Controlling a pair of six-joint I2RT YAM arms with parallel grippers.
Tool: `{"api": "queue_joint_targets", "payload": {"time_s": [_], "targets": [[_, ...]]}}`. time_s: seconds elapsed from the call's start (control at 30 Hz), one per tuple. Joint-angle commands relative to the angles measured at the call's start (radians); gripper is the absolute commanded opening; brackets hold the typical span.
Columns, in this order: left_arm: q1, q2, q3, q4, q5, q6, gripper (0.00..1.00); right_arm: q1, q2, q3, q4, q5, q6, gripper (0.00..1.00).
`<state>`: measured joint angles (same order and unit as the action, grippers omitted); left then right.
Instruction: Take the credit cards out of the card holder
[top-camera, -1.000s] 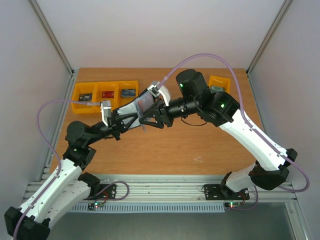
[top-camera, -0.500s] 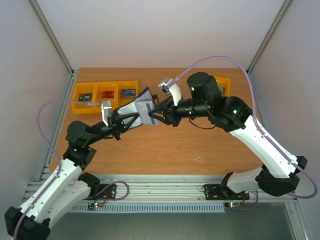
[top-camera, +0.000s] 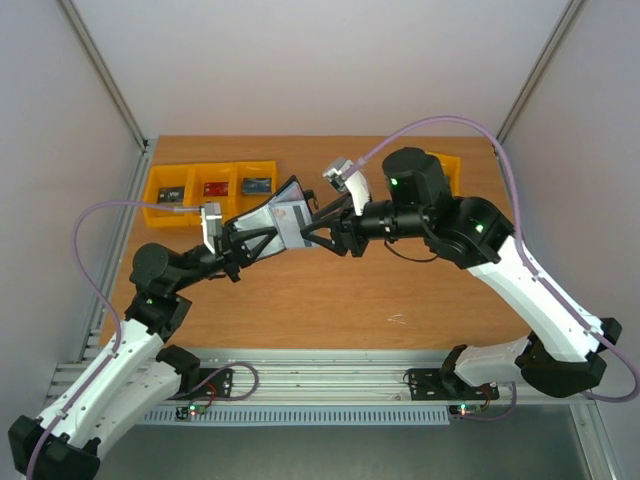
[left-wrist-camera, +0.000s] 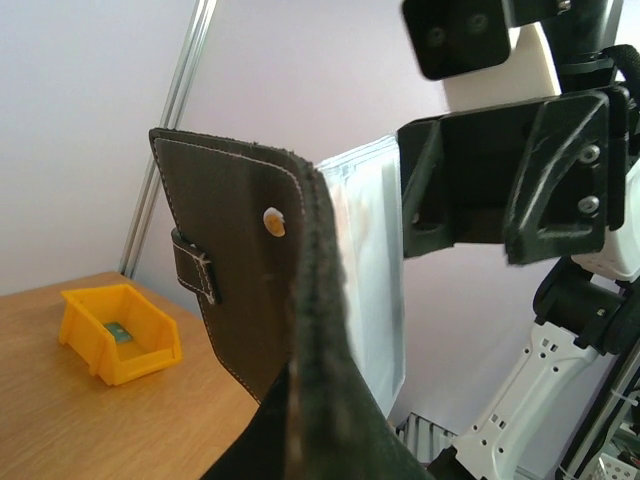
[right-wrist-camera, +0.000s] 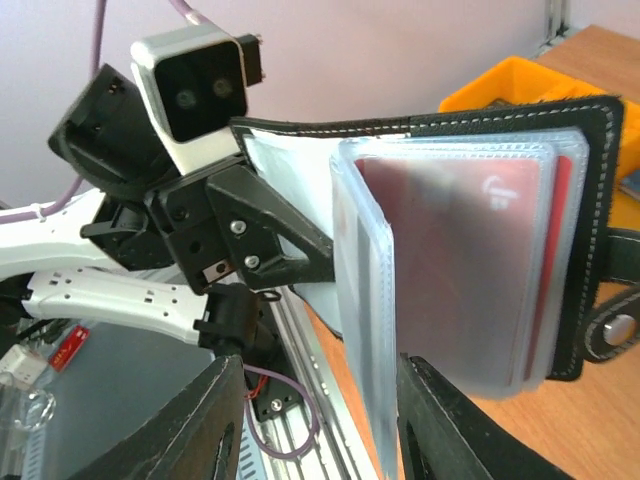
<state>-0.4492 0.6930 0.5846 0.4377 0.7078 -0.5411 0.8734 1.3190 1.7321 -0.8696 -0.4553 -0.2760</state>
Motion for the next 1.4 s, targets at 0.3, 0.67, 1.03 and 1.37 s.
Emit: {"api": "queue_joint_targets", "payload": {"time_s": [0.3,0.67,1.03,1.37], "targets": [[-0.020,-0.014,-0.001,0.100,0.072,0.045,0.00,-0.010,-0.055,0.072,-0.149,0.150,-0.091,0.40],[-0.023,-0.023,0.002,0.092,0.082,0.058,0.00,-0.028,-0.018,0.027,0.042,-0.075,0.018,0.58],[-0.025,-0.024,0.000,0.096,0.082,0.061,0.00,-0.083,0.002,-0.013,0.063,-0.088,0.098,0.61],[-0.028,-0.023,-0.001,0.092,0.078,0.059,0.00,-0.083,0.027,-0.011,0.045,-0.135,0.107,0.56]]}}
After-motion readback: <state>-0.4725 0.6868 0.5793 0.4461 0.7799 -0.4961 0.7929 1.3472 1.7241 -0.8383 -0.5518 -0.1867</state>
